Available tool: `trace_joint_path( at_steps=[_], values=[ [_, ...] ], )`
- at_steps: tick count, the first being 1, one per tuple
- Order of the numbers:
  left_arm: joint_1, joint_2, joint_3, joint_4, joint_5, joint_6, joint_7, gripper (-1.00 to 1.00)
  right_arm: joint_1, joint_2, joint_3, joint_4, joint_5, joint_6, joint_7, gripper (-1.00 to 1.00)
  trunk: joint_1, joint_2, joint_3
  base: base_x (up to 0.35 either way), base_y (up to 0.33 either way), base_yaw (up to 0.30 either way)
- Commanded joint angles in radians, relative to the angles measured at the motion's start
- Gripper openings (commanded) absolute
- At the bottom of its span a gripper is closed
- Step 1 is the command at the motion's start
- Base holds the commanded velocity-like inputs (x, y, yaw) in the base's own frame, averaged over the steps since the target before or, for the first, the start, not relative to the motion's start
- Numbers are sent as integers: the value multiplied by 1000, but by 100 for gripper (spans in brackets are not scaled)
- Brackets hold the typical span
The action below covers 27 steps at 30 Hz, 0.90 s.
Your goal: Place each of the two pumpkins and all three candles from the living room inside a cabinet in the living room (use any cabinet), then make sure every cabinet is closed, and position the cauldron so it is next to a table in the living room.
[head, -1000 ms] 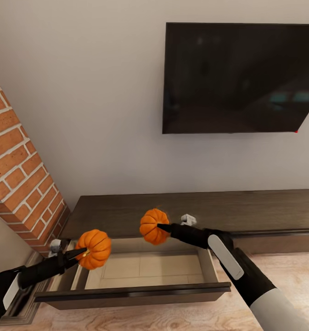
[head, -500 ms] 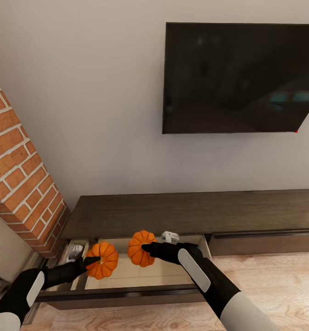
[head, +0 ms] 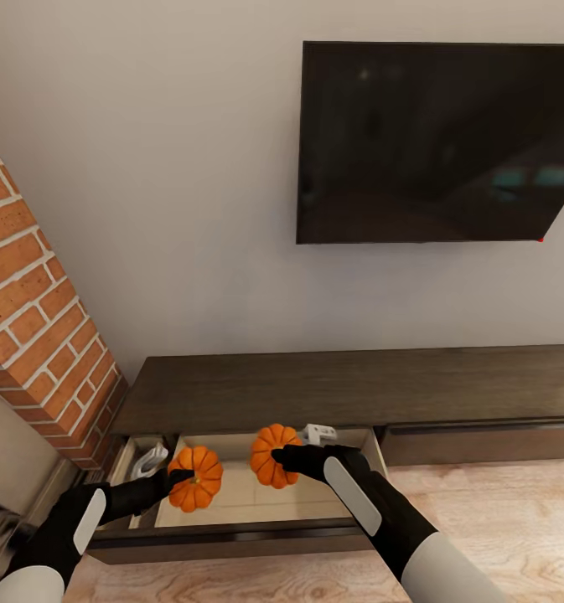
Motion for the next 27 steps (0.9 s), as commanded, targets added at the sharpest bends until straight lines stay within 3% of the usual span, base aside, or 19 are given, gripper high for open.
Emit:
trace_joint_path(
  at_steps=[1, 5, 11, 18, 27],
  values=[
    [-1, -1, 2, -9, 2, 6, 3, -100, -1, 0, 2, -1, -11, 0, -13, -100, 0, -1, -1, 0, 0, 0],
    [-1, -10, 3, -68, 4, 7, 78, -100, -1, 1, 1, -1, -5, 1, -19, -100, 0, -1, -1, 0, 0, 0],
    [-1, -58, -19, -109, 3, -21, 209, -100, -1, 1, 1, 0, 29, 1, -21, -100, 0, -1, -1, 0, 0, 0],
    [-1, -92, -124, -112, 3, -58, 233, -100, -1, 1, 1, 1, 43, -19, -22, -100, 0, -1, -1, 0, 0, 0],
    [-1, -88, -139, -119, 6, -61, 235, -100, -1, -1, 1, -10, 45, -30, -8, -100, 0, -1, -1, 14, 12, 0]
  ],
)
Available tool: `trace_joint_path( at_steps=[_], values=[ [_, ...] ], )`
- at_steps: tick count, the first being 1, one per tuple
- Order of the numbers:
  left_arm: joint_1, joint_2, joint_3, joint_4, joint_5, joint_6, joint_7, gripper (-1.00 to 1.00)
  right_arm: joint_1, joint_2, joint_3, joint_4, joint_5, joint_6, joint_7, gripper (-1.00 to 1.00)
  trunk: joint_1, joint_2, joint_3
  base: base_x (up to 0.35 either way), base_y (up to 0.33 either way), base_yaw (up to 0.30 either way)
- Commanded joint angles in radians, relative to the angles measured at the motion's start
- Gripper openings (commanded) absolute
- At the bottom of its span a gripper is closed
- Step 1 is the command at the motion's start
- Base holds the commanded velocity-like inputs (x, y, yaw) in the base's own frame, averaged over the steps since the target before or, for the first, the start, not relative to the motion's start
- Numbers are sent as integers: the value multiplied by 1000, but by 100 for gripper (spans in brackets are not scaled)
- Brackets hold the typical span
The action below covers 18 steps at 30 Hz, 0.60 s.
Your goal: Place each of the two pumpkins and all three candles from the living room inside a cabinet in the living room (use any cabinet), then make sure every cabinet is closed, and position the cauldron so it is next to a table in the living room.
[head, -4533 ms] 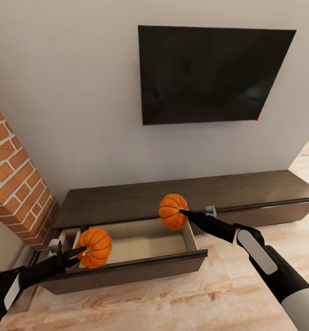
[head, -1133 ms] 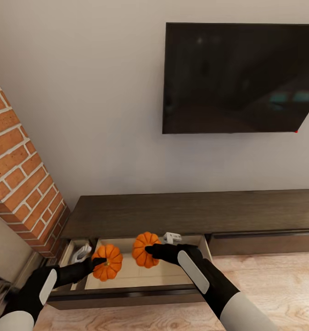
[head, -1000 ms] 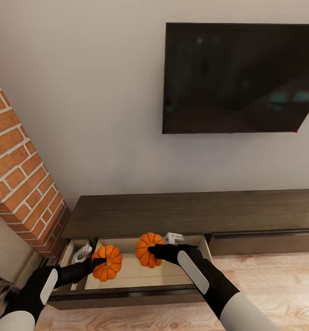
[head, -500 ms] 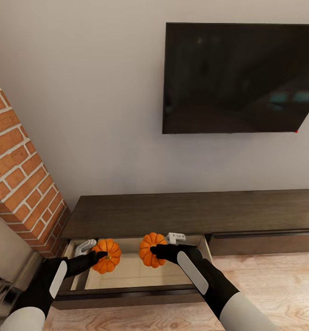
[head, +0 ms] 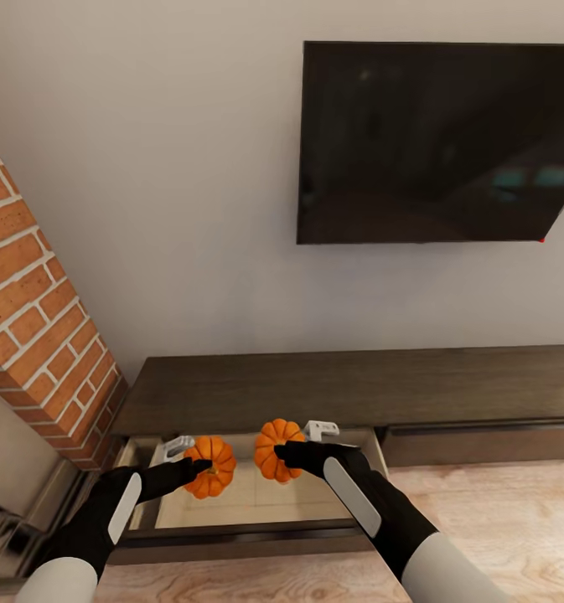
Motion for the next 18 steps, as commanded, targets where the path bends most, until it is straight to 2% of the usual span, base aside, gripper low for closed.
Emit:
trace_joint_path(
  at_steps=[1, 18],
  values=[
    [-1, 0, 2, -2, 3, 8, 0, -100, -1, 0, 2, -4, -10, 1, -9, -100, 0, -1, -1, 144, 109, 0],
    [0, 0, 2, -6, 3, 7, -2, -100, -1, -1, 1, -11, -13, 3, -7, -100, 0, -1, -1, 91, 67, 0]
  ],
)
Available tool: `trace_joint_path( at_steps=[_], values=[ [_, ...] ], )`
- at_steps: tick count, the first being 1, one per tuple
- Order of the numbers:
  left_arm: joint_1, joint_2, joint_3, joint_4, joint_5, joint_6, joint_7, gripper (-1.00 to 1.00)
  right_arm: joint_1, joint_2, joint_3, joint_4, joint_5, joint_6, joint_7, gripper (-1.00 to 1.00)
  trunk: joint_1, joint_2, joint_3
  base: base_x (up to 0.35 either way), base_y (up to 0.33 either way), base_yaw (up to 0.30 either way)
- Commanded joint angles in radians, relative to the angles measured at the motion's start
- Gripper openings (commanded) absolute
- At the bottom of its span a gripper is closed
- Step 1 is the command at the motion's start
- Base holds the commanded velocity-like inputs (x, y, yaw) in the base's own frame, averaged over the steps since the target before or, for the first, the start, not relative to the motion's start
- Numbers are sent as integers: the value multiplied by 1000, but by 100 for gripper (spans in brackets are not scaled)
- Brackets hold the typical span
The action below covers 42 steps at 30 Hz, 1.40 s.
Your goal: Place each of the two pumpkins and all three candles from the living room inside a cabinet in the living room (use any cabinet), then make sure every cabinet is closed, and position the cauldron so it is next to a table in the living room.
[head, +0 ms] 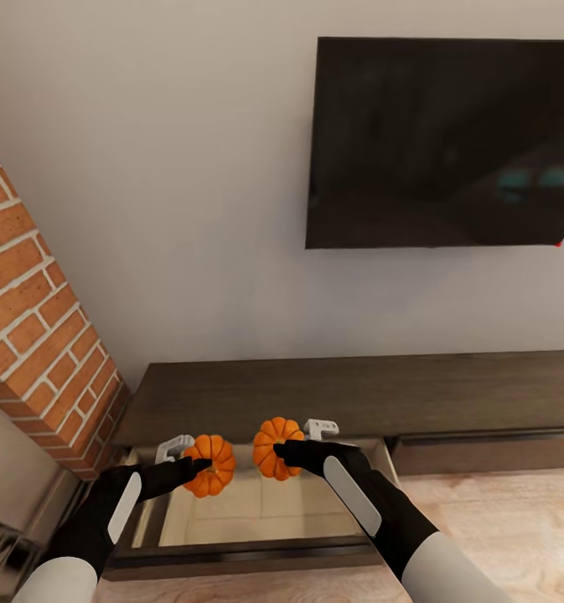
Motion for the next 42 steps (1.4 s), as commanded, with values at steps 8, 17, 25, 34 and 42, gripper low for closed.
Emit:
trace_joint_path(
  at_steps=[8, 17, 25, 34, 42],
  values=[
    [-1, 0, 2, -1, 7, 8, -1, -100, -1, 0, 3, -2, -12, 1, -9, -100, 0, -1, 2, 74, 82, -52],
    [-1, -1, 0, -2, 8, 8, -8, -100, -1, 0, 4, -1, -11, 1, 1, -100, 0, -1, 6, 12, 20, -68],
    [-1, -2, -1, -1, 8, 8, -2, -100, -1, 0, 4, -1, -11, 1, 3, -100, 23, -43, -12, 0, 0, -2],
    [-1, -1, -1, -1, 6, 8, -1, -100, -1, 0, 4, -2, -9, 1, 3, -100, 58, -106, -41, 0, 0, 0],
    [-1, -2, -6, 1, 4, 4, 2, -100, -1, 1, 5, 4, -9, 1, 3, -100, 88, -162, -66, 0, 0, 0]
  ],
)
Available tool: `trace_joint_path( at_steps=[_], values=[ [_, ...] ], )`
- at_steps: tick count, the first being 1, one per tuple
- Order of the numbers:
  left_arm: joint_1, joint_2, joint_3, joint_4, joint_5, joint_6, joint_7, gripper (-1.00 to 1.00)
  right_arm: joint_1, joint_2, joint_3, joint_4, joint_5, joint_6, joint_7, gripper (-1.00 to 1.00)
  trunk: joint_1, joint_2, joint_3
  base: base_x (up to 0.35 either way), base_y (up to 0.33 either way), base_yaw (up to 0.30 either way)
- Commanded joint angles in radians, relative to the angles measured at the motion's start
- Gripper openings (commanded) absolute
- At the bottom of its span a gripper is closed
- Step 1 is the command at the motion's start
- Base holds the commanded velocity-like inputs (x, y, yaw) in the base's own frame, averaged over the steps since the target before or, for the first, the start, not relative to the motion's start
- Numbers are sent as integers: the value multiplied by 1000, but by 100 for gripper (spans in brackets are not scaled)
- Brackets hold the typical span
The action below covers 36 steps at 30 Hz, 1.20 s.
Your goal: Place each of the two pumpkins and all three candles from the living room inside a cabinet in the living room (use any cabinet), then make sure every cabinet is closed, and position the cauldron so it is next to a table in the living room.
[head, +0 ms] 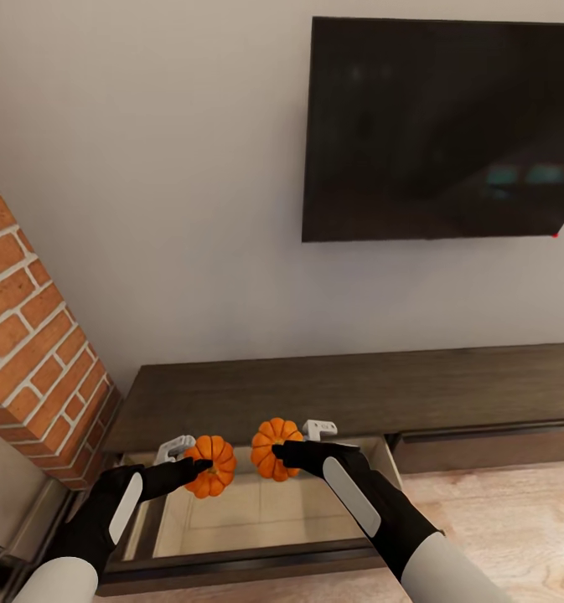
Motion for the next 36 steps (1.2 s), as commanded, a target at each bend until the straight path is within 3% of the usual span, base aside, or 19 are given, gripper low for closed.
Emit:
trace_joint_path(
  at_steps=[1, 11, 19, 36],
  values=[
    [-1, 0, 2, 0, 6, 8, 0, -100, -1, 0, 2, 1, -11, 1, -10, -100, 4, -8, -4, 0, 0, 0],
    [-1, -5, 0, 8, 3, 5, 2, -100, -1, 1, 21, 9, -13, 1, -10, -100, 42, -78, -35, 0, 0, 0],
    [-1, -9, -1, 11, 2, -66, 2, -100, -1, 1, 31, 10, -13, 1, -10, -100, 73, -134, -60, 0, 0, 0],
    [0, -6, -2, 12, 6, -58, -2, -100, -1, 1, 31, 12, -13, 1, -10, -100, 138, -253, -114, 0, 0, 0]
  ],
)
